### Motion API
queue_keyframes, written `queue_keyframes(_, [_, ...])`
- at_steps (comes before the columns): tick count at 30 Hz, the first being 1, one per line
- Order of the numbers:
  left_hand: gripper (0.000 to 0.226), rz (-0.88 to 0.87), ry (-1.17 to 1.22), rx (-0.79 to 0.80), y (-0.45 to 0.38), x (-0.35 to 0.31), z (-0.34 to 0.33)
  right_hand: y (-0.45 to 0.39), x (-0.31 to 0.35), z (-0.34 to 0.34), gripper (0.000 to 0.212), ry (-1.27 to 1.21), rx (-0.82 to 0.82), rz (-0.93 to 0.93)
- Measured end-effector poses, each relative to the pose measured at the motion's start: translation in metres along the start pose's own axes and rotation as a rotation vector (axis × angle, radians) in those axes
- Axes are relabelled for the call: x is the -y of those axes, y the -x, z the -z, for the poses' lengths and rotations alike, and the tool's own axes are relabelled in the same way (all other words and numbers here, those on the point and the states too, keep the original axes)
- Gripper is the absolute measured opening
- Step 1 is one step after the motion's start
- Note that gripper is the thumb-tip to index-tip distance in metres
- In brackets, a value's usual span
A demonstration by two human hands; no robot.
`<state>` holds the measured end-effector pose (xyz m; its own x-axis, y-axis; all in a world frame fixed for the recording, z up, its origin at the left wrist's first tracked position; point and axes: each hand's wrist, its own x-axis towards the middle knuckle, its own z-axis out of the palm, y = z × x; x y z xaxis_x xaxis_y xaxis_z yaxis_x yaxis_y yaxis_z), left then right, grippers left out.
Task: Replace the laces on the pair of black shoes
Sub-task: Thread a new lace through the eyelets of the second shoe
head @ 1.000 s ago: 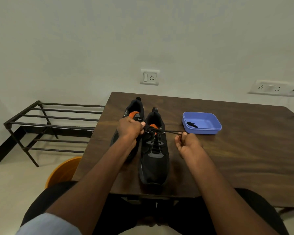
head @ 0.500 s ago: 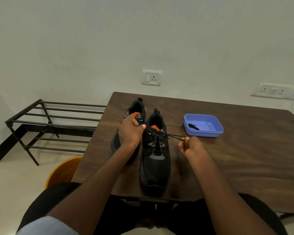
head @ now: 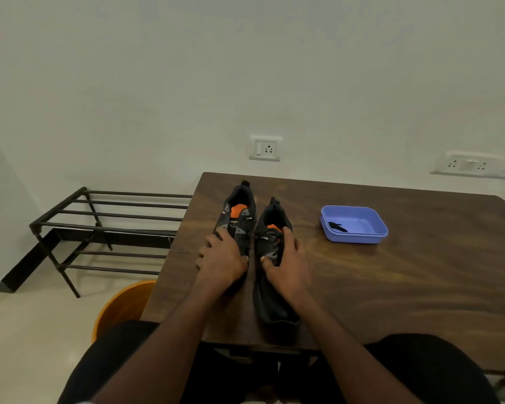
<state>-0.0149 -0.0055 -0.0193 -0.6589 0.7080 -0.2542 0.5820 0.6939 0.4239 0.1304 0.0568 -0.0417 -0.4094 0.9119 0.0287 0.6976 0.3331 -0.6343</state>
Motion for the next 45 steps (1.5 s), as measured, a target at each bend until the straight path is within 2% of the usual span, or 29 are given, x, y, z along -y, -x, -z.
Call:
queue_keyframes(4, [0.098,0.003,-0.009,0.009,0.007,0.001,-0.002,-0.022,-0.007,0.002,0.088,-0.002,-0.081,-0.056])
queue_keyframes(9, [0.096,-0.024,-0.017,0.039,0.016,-0.005,-0.006,-0.042,-0.011,0.004,0.087,0.041,-0.089,-0.043])
queue_keyframes(11, [0.095,-0.048,-0.044,-0.014,0.022,-0.012,-0.01,-0.045,-0.011,0.003,0.089,0.041,-0.06,-0.041])
queue_keyframes(14, [0.081,-0.269,-0.043,-0.28,0.023,-0.032,-0.012,-0.046,-0.007,0.009,0.085,0.046,-0.1,-0.087])
queue_keyframes(16, [0.067,-0.45,0.054,-0.351,0.016,-0.049,-0.014,-0.051,-0.003,0.023,0.068,0.106,-0.21,-0.102])
queue_keyframes(18, [0.059,-0.575,0.098,-0.328,0.004,-0.064,-0.019,-0.059,0.0,0.042,0.045,0.08,-0.248,-0.109])
queue_keyframes(21, [0.062,-0.677,0.053,-0.25,-0.015,-0.078,-0.028,-0.07,-0.005,0.068,0.014,0.032,-0.246,-0.104])
queue_keyframes(25, [0.073,-0.815,-0.14,-0.253,-0.033,-0.092,-0.042,-0.096,-0.035,0.09,0.019,0.002,-0.302,-0.169])
queue_keyframes(28, [0.071,-0.923,-0.214,-0.242,-0.037,-0.106,-0.052,-0.124,-0.061,0.097,0.02,0.04,-0.314,-0.213])
queue_keyframes(31, [0.067,-0.92,-0.252,-0.199,-0.041,-0.115,-0.061,-0.153,-0.086,0.097,0.021,0.199,-0.204,-0.209])
queue_keyframes(34, [0.068,-0.888,-0.294,-0.228,-0.043,-0.114,-0.072,-0.177,-0.104,0.1,0.027,0.344,-0.062,-0.17])
queue_keyframes(39, [0.066,-0.895,-0.299,-0.243,-0.045,-0.113,-0.078,-0.201,-0.114,0.097,0.024,0.496,0.141,-0.145])
queue_keyframes(41, [0.064,-0.902,-0.282,-0.243,-0.045,-0.111,-0.077,-0.206,-0.115,0.093,0.023,0.505,0.125,-0.155])
queue_keyframes(45, [0.053,-0.918,-0.18,-0.265,-0.045,-0.109,-0.076,-0.199,-0.112,0.091,0.006,0.542,-0.041,-0.174])
